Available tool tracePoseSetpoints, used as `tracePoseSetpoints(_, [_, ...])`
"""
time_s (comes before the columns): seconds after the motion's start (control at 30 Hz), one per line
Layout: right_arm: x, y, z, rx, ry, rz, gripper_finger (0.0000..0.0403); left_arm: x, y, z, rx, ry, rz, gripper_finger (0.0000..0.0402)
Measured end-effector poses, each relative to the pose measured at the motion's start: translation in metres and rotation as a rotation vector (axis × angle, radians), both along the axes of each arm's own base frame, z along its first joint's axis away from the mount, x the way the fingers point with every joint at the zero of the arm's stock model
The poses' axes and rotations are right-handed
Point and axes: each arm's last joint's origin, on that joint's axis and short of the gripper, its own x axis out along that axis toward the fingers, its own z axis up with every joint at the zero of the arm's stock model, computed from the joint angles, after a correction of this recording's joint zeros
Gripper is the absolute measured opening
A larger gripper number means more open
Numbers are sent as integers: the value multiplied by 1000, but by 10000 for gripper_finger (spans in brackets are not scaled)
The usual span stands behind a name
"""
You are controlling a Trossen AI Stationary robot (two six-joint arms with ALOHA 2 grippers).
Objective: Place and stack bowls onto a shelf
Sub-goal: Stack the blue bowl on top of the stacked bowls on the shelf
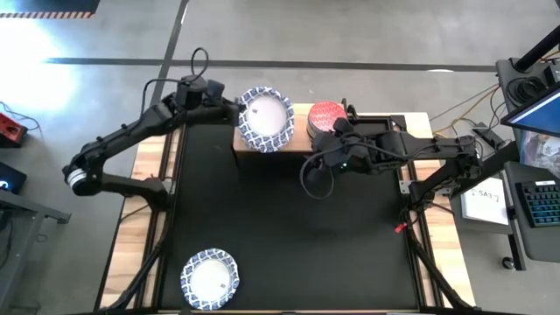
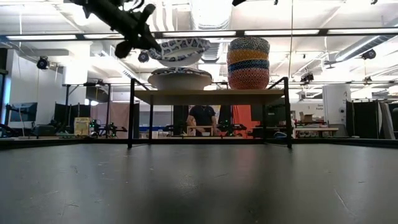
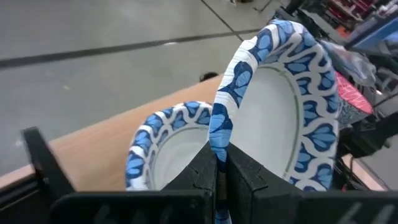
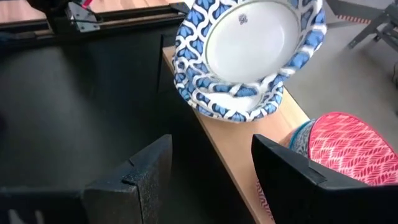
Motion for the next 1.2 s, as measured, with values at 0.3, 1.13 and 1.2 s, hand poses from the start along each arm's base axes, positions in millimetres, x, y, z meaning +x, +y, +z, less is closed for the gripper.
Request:
tracePoseSetpoints(0.3, [-1,1,-1,29,5,6,210,10,11,-14,-36,31,-4,3])
tracePoseSetpoints(1.13, [-4,2,-5,86,48,16,210,-1,19,10,161,183,61,183])
tracePoseSetpoints(1.2, [-5,1,-6,85,59,15,210,-2,14,16,128,195,15,188])
